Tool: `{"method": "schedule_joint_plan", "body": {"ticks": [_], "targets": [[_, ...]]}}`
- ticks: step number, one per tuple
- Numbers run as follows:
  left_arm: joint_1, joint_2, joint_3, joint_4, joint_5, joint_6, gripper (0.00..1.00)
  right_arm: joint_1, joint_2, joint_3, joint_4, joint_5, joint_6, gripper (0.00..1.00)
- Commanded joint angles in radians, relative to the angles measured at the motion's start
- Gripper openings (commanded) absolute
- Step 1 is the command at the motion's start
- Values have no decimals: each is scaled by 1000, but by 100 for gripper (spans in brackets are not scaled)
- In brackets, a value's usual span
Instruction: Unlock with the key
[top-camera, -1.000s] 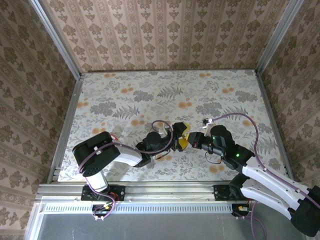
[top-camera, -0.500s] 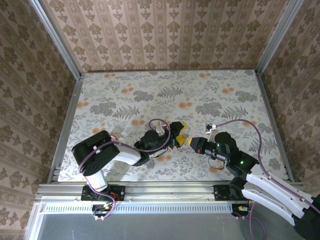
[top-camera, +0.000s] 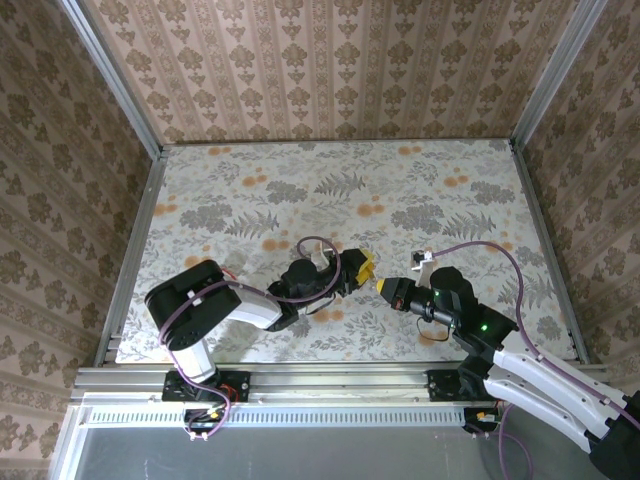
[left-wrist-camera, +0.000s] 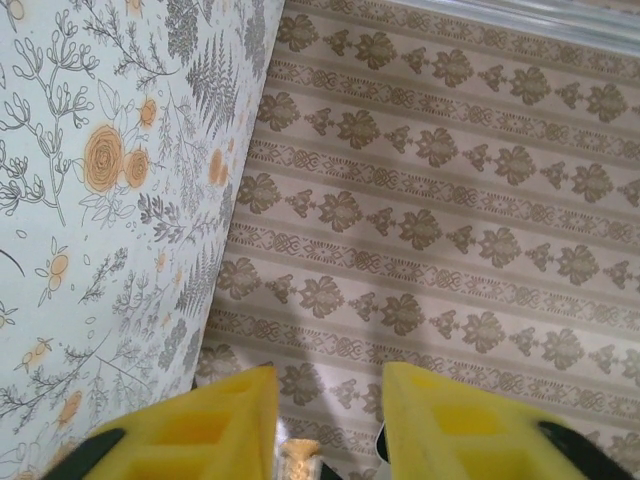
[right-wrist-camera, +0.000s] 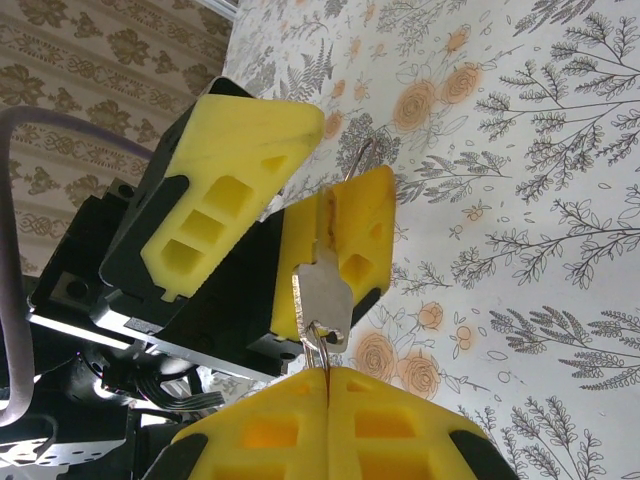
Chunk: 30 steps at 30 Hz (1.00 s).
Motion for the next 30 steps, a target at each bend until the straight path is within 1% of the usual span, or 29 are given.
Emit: {"method": "schedule_joint_plan", "body": {"ticks": [1,3,5,9,13,16,18,19,20,21,22,23,26,28,30], "targets": [[10,14,6,46,14,24,26,4,-15,-13,26,-11,4,0],[13,14,8,46,19,28,22,5,-13,-14,28,-12,6,0],[16,14,6,45,23,32,15,5,-12,-13,25,-11,4,0],[24,7,2,39,31,47,9,5,-9,-11,26,-14,1,0],[33,-9,-1,21,42,77,0,5,-3,-7,23,-14,-4,0],[45,-57,-3,-64,60,134,0,4,-6,-5,14,-11,-7,0],[54,-106,7,-163,78,195,0,3,-7,-5,20,-12,-13,1],[59,-140,19,-237,87,238,0,3,-7,-2,19,-12,-21,9],[62,-177,33,-325,92,291,0,1,-9,6,9,-10,-34,22],[65,-212,47,-408,92,340,0,2,-13,12,2,-6,-49,33],[65,-253,68,-517,89,400,0,0,-17,19,-2,-7,-64,42],[67,-291,93,-623,86,460,0,0,-24,25,-4,-6,-82,49],[68,-374,162,-862,70,591,0,-2,-37,28,14,-14,-123,57],[76,-399,180,-929,66,623,0,-1,-40,8,86,-47,-128,59],[78,-405,183,-943,69,629,0,0,-41,-24,183,-77,-121,59]]}}
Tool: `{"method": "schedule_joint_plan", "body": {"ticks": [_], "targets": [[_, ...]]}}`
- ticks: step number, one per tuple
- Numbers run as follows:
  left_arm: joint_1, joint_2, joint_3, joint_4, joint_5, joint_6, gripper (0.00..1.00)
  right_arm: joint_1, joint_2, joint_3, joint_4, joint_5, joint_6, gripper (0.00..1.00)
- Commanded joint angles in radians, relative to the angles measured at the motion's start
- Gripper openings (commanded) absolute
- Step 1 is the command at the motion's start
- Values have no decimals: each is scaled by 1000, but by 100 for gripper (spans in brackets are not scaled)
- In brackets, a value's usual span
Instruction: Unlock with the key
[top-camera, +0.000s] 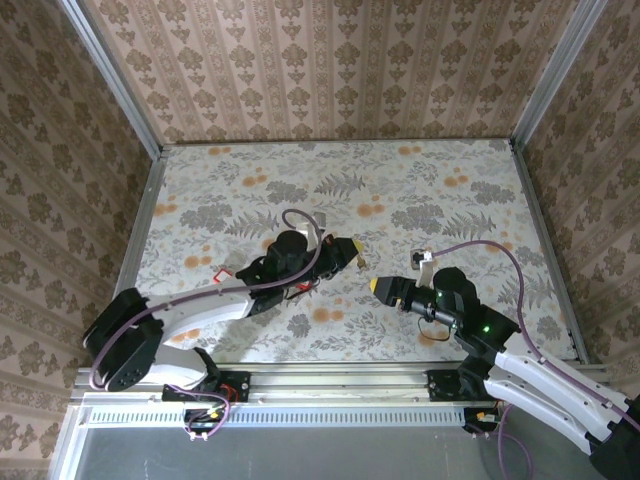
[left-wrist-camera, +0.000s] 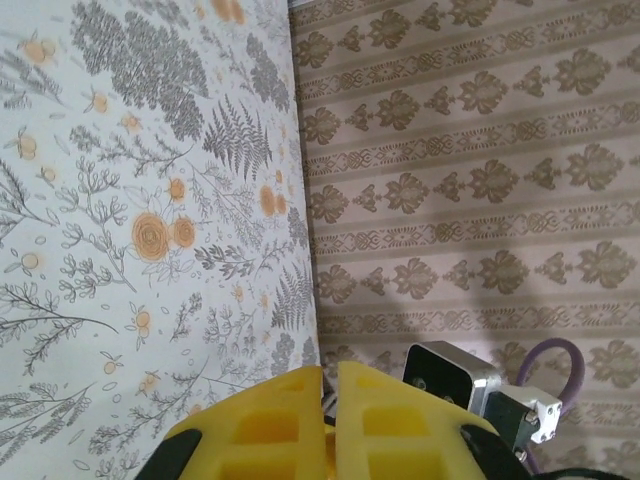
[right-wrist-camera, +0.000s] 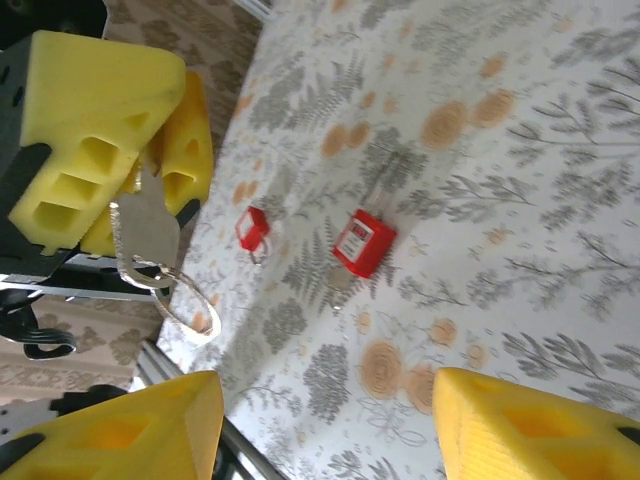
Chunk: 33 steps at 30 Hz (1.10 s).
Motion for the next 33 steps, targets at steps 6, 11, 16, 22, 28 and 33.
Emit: {"method": "schedule_joint_plan", "body": {"ticks": [6,11,16,22,28,33], "targets": [[5,9,28,-204,1,113,0,23,-28,-74,307,-55,-60,57],[2,15,53,-232,-5,115,0,78,18,-65,308,4,-123,54],[-6,23,49,-222,-14,101,0,124,90,-73,352,41,-141,51],[-12,32,51,-210,-20,95,0,154,150,-89,402,82,-153,48],[-19,37,58,-206,-18,95,0,156,216,-81,451,86,-156,44],[-24,33,49,-198,-23,91,0,156,255,-76,471,98,-156,39]]}}
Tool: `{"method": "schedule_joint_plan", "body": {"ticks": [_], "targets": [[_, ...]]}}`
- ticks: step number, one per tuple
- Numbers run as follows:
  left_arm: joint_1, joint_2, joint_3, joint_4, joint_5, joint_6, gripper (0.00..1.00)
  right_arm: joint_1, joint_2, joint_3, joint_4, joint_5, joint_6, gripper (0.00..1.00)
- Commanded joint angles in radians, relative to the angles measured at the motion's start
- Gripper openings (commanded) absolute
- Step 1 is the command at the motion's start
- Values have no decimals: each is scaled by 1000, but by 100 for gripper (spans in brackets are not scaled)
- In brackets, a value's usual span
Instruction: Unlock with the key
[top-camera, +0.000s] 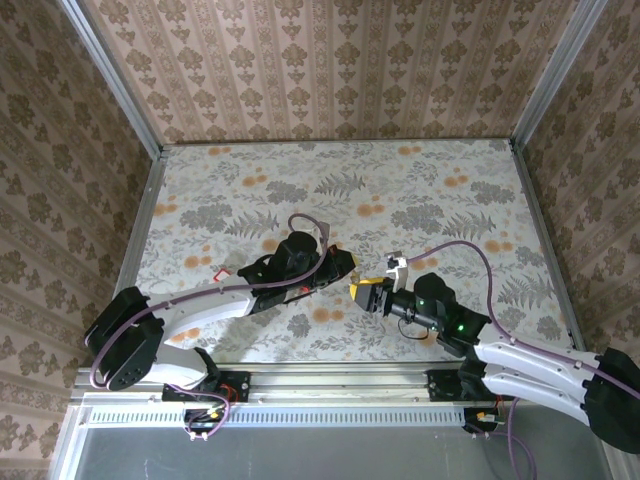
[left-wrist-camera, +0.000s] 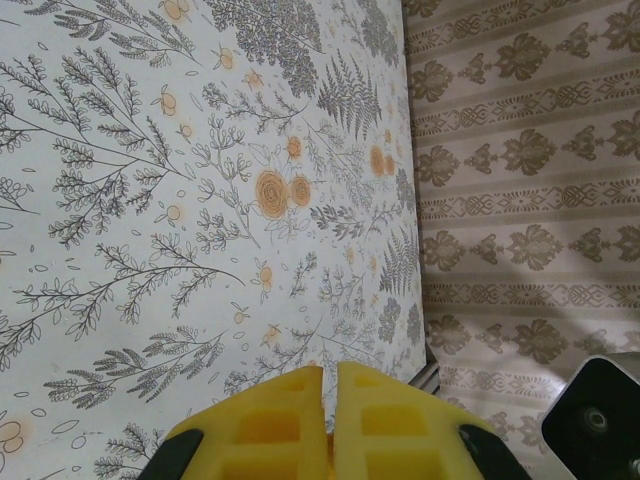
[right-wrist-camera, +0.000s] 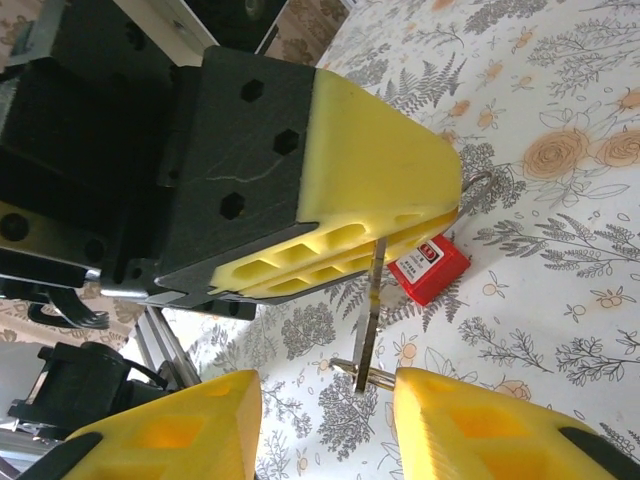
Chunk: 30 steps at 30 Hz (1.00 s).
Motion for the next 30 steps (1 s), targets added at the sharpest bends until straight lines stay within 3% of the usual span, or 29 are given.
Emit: {"method": "schedule_joint_plan", "body": {"ticks": [1,30], "targets": [[-12,3,23,16,-14,3,0,7,9,3,52,38,-24,39],[-33,31,-1,68,-20,-21,0,-34,-25,3,9,31,-17,21]]}}
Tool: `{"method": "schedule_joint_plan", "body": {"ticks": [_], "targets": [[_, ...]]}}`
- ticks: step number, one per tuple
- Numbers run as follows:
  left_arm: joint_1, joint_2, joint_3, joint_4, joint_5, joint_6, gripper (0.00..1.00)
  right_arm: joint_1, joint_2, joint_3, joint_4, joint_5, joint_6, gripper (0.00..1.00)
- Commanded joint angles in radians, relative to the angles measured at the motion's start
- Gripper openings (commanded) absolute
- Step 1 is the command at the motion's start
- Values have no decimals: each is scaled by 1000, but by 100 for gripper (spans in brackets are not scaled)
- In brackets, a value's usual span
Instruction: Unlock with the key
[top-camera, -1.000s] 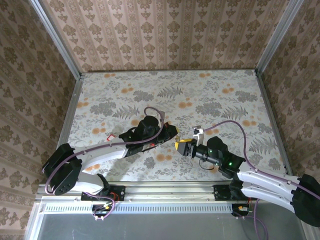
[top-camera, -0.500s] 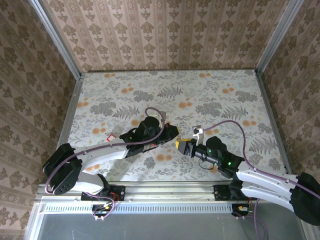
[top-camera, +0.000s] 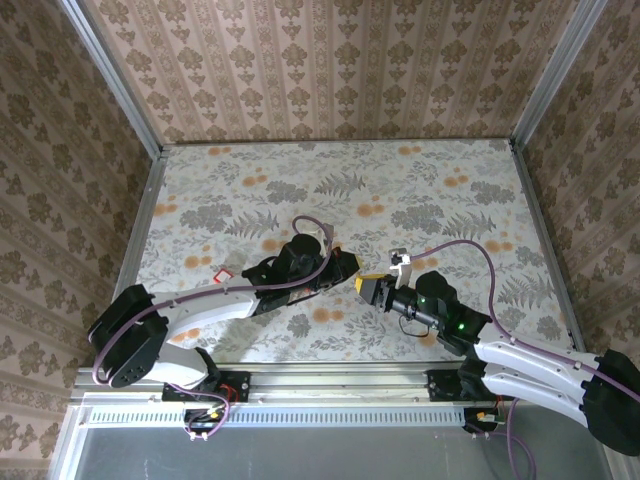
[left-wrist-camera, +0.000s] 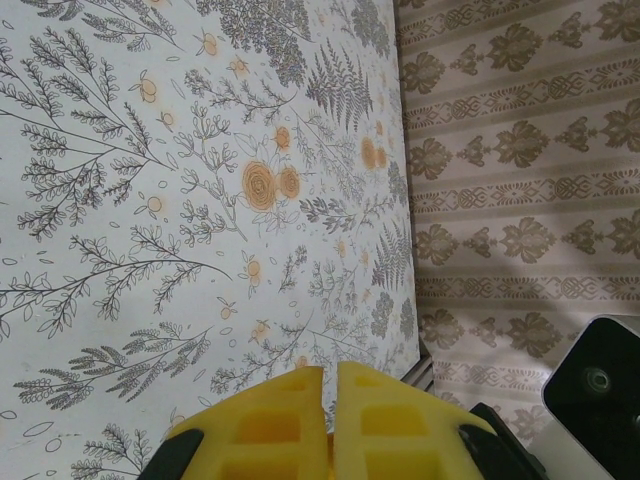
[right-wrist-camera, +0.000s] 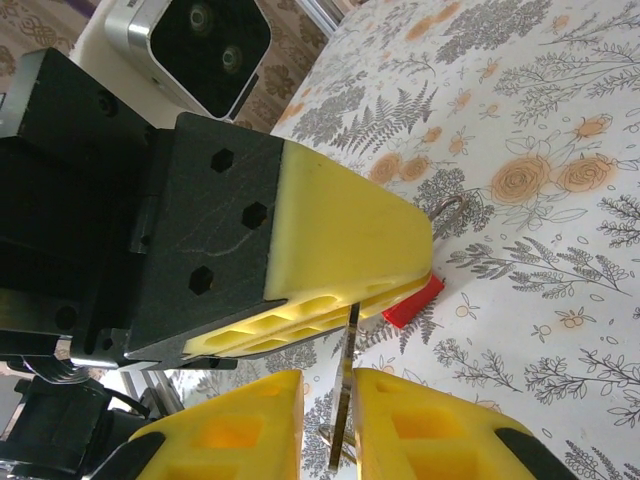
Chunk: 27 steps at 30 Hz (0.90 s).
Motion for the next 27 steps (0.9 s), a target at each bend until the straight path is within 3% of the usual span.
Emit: {"method": "schedule_joint_plan", "body": {"ticks": [1,13,17,21,26,27], "targets": [[-7,6,1,31,-14,-6,0,-6,-18,1,9,-2,-13,20],[-8,14,2,46,-41,-11,0,-5,1,-2,79,-86,20,15],[-11,13,-7,65,-60,-20,0,-6,-1,1,93,-99,26,11],[-21,-5,-45,98,-107,-41,0,-20,-4,18,56,-105,29,0],[-24,-25,-98,141,-144,-71,0,-53,-3,49,17,-139,40,0],[-25,-28,-111,151,-150,-79,7,-57,-3,57,5,-147,36,0]]}}
